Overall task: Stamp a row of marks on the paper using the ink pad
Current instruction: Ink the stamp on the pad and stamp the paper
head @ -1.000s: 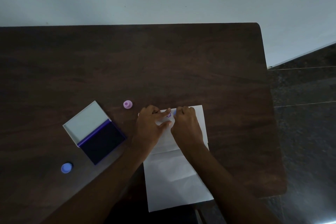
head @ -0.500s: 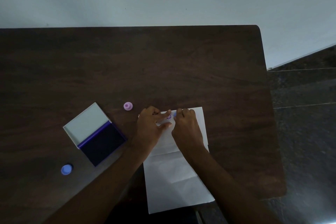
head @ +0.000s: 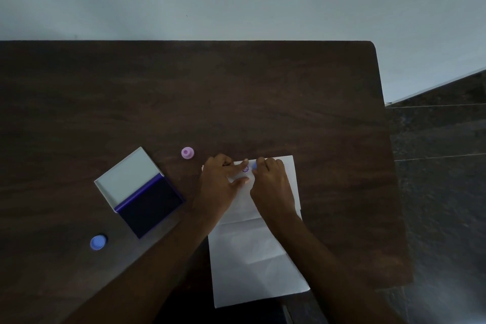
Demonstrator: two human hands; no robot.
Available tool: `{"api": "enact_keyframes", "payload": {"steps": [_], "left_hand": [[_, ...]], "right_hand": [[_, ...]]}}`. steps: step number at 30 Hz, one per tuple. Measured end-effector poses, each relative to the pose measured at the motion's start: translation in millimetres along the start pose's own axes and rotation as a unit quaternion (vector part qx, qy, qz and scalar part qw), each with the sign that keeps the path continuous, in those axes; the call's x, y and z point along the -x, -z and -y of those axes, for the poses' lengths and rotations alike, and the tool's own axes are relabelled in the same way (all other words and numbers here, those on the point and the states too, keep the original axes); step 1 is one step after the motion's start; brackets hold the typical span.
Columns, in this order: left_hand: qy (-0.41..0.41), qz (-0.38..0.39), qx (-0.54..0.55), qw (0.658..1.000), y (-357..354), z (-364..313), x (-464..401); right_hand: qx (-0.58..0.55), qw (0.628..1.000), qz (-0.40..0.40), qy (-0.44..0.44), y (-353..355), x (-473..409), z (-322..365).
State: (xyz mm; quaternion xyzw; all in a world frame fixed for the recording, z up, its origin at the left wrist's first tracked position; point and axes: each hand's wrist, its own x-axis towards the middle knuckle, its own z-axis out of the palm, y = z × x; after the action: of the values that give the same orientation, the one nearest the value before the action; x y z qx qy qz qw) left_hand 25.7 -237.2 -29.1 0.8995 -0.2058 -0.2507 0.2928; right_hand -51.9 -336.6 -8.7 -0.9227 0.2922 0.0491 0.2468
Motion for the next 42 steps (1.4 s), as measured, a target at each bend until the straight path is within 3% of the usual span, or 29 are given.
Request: {"api": "enact_keyframes", "payload": {"steps": [2,6,8,19,26,32,35,37,42], "left_hand": [[-0.003,-0.002,-0.014,1.000,-0.2,-1.3,1.2],[0.000,0.010,-0.049,0.999,-2.0,-2.9,3.7],[-0.005,0.013,-0.055,0.998,-2.9,-3.6,5.7],[-0.017,-0.007,-0.018,1.000,1.9,-16.9,12.9],[0.036,-0.008,-0.022,0.999,12.1,-21.7,21.2],[0.017,-0.013,0.092,0.995,37.8,-14.6,48.5],[0.097,-0.020,0.064,0.993,45.8,-8.5,58.6],[0.095,-0.025,0.084,0.992,53.7,-4.6,65.8],[0.143,-0.003,0.109,0.984,76.4,6.6,93.1]], "right_hand": [[-0.016,1.000,-0.025,-0.002,5.2,5.1,-0.6],[-0.122,0.977,-0.168,-0.049,21.1,32.9,-4.5],[-0.151,0.966,-0.202,-0.060,22.7,47.1,-7.6],[-0.180,0.964,-0.168,-0.103,5.4,59.1,-4.1],[-0.198,0.955,-0.192,-0.106,8.6,62.8,-1.9],[-0.282,0.940,-0.160,-0.110,24.3,60.9,12.7],[-0.344,0.918,-0.124,-0.155,29.8,56.9,25.9],[-0.401,0.895,-0.105,-0.167,33.1,56.3,34.2],[-0.579,0.793,-0.027,-0.188,47.7,60.3,60.4]]}}
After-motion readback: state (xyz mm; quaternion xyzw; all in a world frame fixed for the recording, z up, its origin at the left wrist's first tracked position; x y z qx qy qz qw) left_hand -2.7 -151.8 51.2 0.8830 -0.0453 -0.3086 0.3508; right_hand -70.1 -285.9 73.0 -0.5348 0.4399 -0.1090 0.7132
